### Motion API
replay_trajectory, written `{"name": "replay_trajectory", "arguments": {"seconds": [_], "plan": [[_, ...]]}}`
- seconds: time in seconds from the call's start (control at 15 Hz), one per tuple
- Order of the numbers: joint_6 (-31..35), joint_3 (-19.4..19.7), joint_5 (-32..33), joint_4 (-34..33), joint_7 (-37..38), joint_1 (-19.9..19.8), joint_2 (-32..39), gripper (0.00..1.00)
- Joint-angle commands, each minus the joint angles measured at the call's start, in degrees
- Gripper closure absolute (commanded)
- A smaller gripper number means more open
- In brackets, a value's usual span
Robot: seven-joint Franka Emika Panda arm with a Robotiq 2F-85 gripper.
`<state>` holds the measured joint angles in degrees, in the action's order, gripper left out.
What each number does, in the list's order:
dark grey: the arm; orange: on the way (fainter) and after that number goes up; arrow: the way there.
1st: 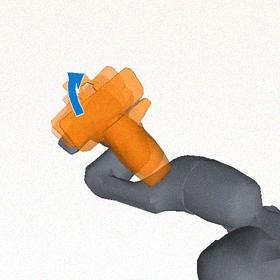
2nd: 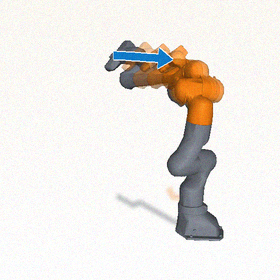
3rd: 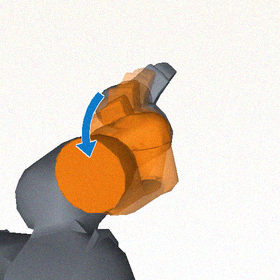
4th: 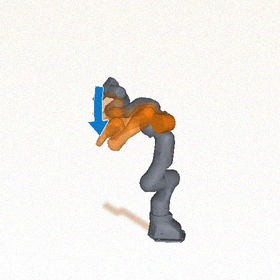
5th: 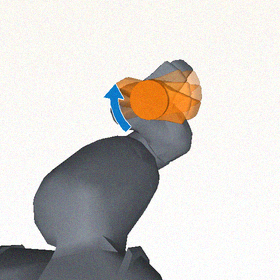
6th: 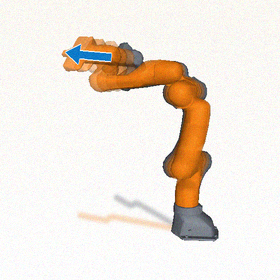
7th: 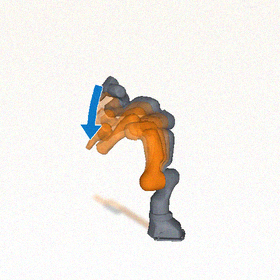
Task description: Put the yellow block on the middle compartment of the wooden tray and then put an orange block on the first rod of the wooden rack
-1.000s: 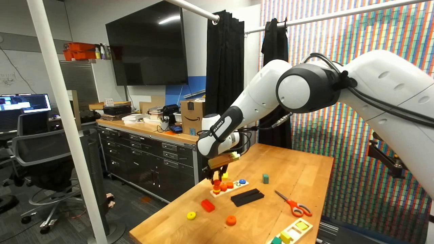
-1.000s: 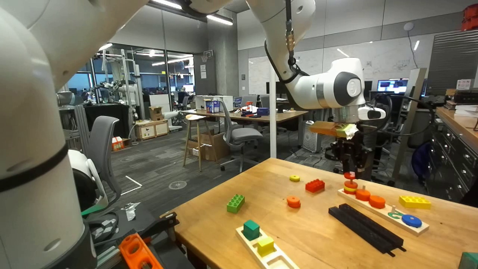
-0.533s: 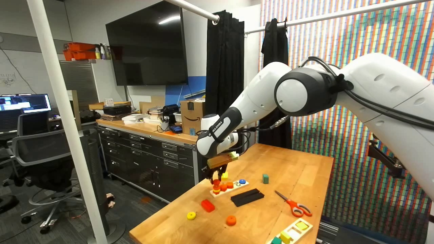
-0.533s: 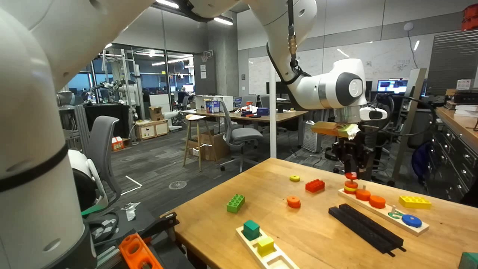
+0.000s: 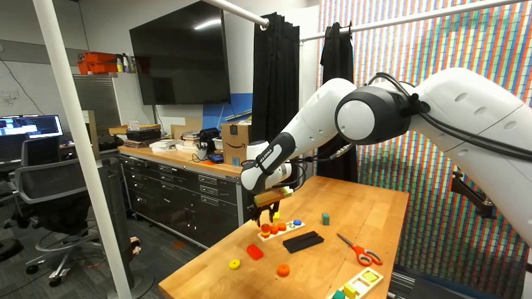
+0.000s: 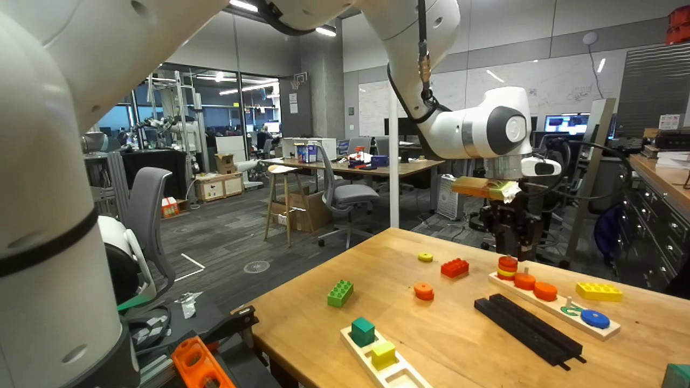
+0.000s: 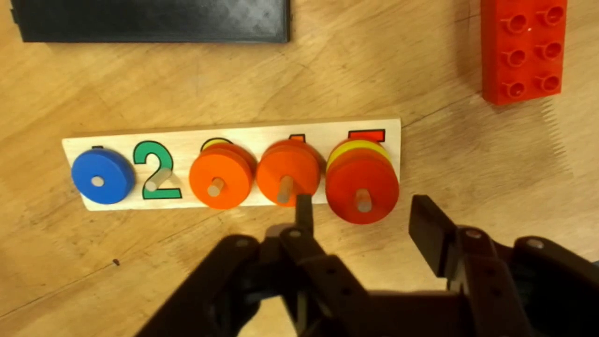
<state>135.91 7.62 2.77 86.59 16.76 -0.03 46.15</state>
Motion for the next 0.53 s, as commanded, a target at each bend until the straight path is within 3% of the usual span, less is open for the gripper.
{"name": "replay_trajectory", "arguments": {"seconds": [0.0,0.13,0.47], "plan": [[-1.87,-0.57,-1.48,-2.78,-0.35,-0.79,1.25,0.11],[-2.06,-0.54,-1.51,-2.37,-0.24,-0.71,0.85,0.00],[-1.30,0.72,0.79,4.36,1.47,2.53,-6.11,0.00]]}}
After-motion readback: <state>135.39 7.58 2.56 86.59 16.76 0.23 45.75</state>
